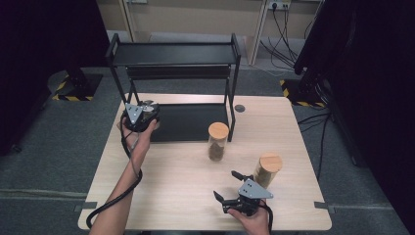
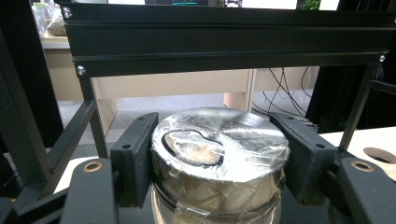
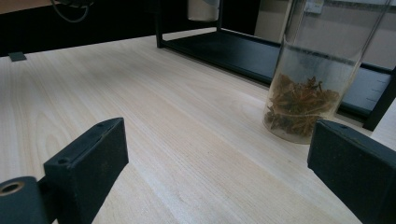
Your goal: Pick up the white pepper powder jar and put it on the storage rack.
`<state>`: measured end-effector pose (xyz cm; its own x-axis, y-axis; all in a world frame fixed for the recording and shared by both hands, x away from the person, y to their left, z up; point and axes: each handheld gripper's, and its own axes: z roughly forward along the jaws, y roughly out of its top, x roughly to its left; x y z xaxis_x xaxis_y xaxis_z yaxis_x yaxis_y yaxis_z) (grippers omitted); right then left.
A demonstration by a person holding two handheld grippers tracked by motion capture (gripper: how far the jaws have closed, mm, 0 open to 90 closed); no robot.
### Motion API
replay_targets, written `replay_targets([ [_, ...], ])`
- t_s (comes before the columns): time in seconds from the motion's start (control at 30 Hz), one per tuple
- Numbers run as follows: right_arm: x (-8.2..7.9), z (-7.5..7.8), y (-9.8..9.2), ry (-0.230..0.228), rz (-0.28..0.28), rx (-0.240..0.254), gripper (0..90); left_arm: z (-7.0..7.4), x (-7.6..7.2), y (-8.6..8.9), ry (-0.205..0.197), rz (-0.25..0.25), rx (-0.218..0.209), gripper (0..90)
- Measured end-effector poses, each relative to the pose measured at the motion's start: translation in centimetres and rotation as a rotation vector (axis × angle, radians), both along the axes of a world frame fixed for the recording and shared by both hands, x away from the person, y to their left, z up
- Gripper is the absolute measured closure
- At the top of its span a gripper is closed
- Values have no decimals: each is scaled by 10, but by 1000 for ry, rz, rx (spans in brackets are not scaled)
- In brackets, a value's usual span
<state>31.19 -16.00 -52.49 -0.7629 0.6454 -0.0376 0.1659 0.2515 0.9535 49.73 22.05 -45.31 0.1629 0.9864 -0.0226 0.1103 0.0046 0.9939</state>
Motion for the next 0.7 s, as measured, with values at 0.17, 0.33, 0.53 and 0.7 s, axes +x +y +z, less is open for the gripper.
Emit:
replay_targets([
  [0.17,0,0,0,0,1,1,53,1,4,0,-3,-5,2,350],
  [0.33,0,0,0,1,3,1,53,2,9,-1,-3,-4,12,350],
  [0.53,0,0,0,4,5,2,53,0,16,-2,-2,2,5,350],
  [0.7,0,0,0,4,5,3,53,-1,22,-2,5,4,-2,350],
])
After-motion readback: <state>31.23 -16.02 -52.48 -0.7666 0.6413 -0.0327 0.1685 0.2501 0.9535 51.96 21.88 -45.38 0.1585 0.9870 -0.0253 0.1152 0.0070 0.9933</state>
